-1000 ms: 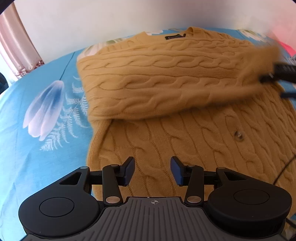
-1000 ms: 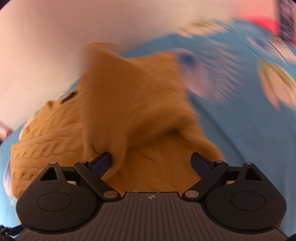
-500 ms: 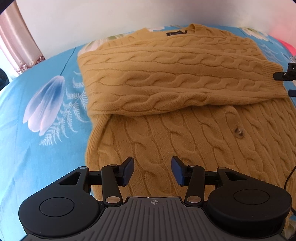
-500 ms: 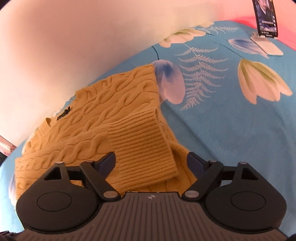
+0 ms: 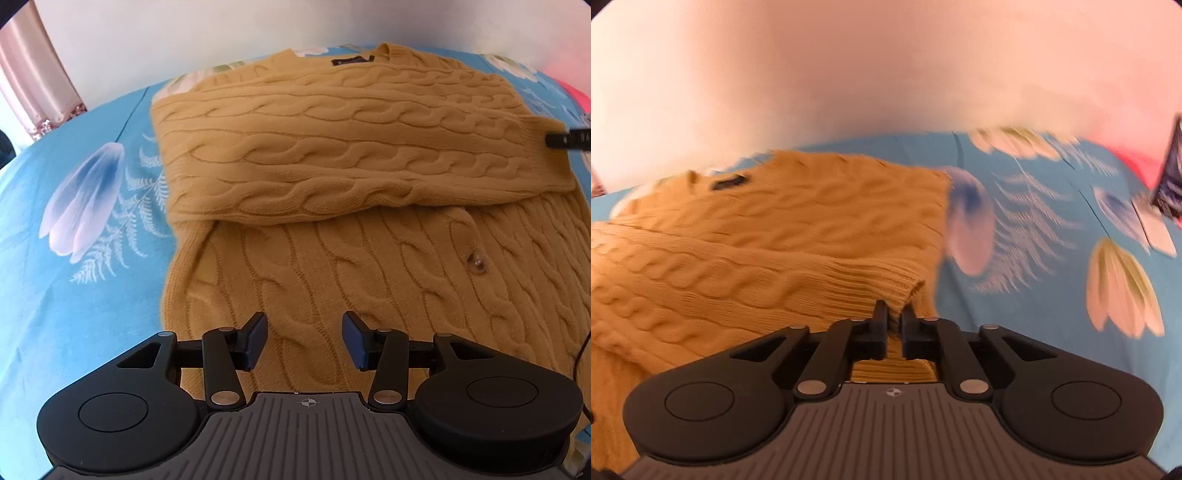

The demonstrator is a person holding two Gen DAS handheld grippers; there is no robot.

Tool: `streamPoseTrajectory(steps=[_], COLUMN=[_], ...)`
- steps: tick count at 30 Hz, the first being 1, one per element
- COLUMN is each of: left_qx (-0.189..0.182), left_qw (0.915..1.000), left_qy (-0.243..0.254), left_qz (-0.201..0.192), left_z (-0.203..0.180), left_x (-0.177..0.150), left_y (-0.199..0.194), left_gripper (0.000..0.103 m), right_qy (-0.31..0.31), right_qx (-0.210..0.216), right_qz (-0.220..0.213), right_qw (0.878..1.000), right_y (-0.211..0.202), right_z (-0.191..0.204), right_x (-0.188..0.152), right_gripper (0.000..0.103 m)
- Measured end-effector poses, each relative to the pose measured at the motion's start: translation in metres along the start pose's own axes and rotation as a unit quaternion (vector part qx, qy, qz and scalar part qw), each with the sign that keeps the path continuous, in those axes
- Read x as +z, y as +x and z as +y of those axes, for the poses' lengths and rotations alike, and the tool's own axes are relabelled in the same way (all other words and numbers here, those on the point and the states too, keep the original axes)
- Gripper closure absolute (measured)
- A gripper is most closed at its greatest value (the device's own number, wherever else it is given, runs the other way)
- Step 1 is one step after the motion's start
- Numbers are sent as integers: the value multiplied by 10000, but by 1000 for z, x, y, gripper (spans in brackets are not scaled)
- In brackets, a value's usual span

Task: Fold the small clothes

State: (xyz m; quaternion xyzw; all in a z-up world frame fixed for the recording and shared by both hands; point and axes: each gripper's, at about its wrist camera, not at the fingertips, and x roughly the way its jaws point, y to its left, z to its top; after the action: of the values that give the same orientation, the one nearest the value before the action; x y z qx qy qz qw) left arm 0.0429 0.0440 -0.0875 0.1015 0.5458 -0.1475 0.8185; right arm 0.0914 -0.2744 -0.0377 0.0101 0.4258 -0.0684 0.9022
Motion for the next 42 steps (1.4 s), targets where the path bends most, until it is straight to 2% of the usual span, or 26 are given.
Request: streamPoseTrajectory(steps=[5,9,12,17,19,21,24,27,29,31,33,35,37,38,40,41,42], left_qx=[45,29,-94,-148,53,475,1294,1575,1812,1792,1754,1799,1633,1539,1415,1354,1300], left_qw=[9997,9986,9971,9957,9959,9949,9878,9803,9748,9775,9809,9814,9849,9868,9890,9900,9908], left_qy=[116,225,288,313,234,137,-244,-769,-912,-812,-600,-285,-104,-31,85,96,87], left_qz=[-186,-481,-703,-857,-867,-885,-832,-905,-932,-757,-585,-599,-561,-503,-429,-395,-377], left_z=[-10,-24,-37,-61,-61,-53,-21,14,21,16,6,-8,-17,-18,-16,-14,-11], left_x=[1,0,5,26,42,58,80,87,84,75,63,45,30,22,8,4,-5], left_y=[-1,-5,-4,15,29,42,55,48,43,47,50,45,38,34,25,21,15], left_gripper=[0,0,0,0,0,0,1,2,0,0,0,0,0,0,0,0,0], right_qy=[-113,158,129,-150,-294,-424,-362,-41,204,34,118,315,352,395,678,841,1012], right_qx=[865,1734,2168,2638,2718,2640,2501,2354,2317,1871,1379,941,478,370,421,441,438], right_qz=[-507,-965,-1229,-1485,-1546,-1590,-1571,-1538,-1538,-1633,-1251,-609,197,425,434,352,289], right_qw=[9949,9800,9684,9530,9494,9504,9547,9597,9603,9687,9824,9932,9980,9976,9959,9949,9935], right_y=[-31,-65,-89,-119,-123,-121,-113,-93,-74,-51,-13,29,66,76,79,76,73], right_z=[27,48,64,89,94,93,81,51,32,21,6,-13,-24,-31,-44,-49,-53], right_x=[56,112,142,166,167,168,170,173,167,154,136,112,86,73,50,48,48], right_gripper=[96,96,96,96,96,96,96,97,97,97,97,97,96,95,90,79,58])
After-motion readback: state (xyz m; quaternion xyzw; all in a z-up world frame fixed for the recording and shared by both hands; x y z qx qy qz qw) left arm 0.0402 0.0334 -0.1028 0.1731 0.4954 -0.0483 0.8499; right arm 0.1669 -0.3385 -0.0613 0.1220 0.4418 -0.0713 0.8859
